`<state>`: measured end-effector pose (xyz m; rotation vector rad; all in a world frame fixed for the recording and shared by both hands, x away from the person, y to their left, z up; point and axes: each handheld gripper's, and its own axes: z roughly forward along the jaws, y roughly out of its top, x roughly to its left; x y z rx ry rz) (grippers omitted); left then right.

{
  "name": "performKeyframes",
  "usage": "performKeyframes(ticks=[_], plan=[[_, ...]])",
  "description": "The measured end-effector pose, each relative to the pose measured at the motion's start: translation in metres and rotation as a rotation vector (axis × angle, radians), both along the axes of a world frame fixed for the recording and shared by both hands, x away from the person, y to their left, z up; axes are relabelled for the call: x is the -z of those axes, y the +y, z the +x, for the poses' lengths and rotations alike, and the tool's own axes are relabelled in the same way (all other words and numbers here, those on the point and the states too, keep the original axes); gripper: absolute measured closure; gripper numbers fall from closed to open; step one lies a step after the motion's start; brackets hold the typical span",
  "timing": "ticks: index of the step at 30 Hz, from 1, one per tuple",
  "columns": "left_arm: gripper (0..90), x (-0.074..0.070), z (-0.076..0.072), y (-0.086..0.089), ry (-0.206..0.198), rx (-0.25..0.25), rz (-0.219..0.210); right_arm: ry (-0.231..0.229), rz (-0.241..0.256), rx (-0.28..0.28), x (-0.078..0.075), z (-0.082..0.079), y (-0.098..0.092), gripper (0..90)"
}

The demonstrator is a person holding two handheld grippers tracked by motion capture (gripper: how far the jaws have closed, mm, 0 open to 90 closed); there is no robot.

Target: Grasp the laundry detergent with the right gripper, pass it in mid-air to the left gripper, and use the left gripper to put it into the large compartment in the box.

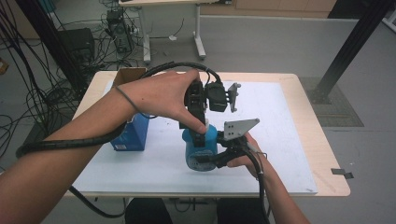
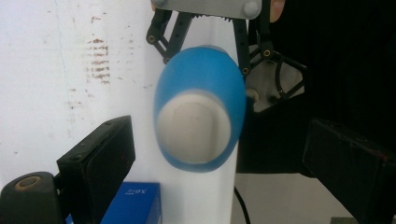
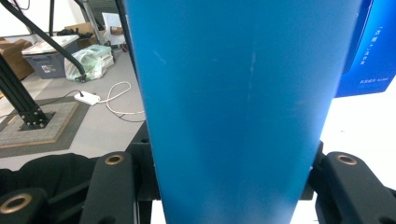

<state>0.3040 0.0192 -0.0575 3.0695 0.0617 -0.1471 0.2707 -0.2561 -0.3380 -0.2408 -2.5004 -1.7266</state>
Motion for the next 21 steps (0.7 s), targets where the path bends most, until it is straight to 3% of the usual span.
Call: performKeyframes(ticks=[3,21], plan=[[9.5,-0.0001,-0.0006,-0.0034,-0.012,-0.004,0.014,0.001,-0.002,0.000,0.0007,0.0002,0.0003,44.4],[9.4,-0.0049,0.0001,-0.0063,-0.019,-0.001,-0.001,0.003,0.010,0.010,0.0045,-0.0002,-0.0028,44.4]])
